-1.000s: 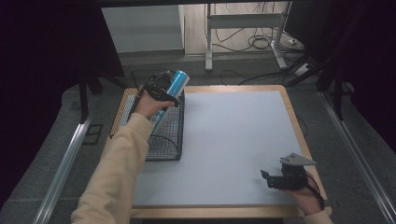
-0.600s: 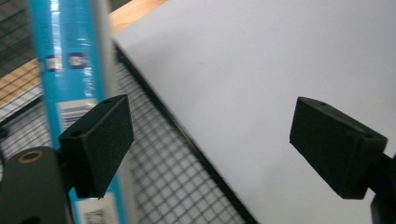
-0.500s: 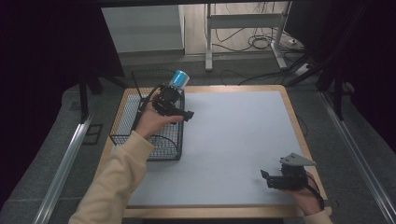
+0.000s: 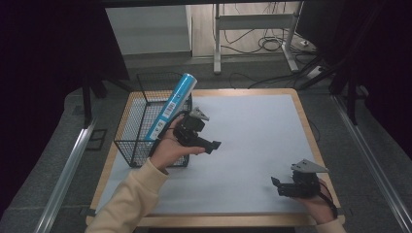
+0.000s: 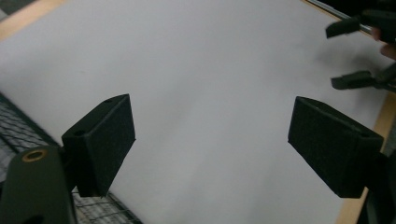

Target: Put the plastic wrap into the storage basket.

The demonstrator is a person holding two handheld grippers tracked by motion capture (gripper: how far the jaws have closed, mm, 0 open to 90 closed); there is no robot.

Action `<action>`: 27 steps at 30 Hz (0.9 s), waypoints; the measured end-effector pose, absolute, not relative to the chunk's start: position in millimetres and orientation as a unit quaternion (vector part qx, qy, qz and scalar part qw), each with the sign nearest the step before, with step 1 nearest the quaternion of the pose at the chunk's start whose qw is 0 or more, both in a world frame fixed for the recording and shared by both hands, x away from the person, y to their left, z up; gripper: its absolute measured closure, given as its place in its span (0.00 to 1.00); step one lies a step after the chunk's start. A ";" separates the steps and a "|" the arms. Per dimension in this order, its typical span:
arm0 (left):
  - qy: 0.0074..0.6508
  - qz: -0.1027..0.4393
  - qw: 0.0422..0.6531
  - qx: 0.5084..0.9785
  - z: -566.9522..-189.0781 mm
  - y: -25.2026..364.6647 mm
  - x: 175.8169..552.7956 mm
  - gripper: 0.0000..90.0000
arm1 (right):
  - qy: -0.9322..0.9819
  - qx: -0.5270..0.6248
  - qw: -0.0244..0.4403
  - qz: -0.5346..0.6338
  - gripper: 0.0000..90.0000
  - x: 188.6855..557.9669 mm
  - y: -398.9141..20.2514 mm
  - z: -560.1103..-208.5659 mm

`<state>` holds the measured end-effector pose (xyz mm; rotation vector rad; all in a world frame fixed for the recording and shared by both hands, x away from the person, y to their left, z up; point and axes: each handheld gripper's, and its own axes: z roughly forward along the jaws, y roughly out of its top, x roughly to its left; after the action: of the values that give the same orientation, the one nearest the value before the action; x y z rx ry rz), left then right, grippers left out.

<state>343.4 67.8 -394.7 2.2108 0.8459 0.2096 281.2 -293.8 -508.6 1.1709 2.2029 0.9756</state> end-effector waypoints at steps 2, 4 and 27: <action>0.329 0.076 0.378 0.862 -401.8 66.4 338.2 0.16 | 0.800 0.426 0.229 0.354 0.10 281.2 -293.9 -508.9; 0.327 0.069 0.382 0.862 -409.5 64.6 333.9 0.16 | 0.800 0.426 0.230 0.353 0.10 281.3 -293.6 -509.3; 0.324 0.052 0.356 0.875 -454.5 54.7 321.9 0.16 | 0.793 0.419 0.249 0.367 0.10 279.4 -295.5 -506.4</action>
<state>321.9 54.7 -454.5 2.2612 0.8359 0.1344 279.4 -295.5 -506.4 1.1406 2.1595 0.9992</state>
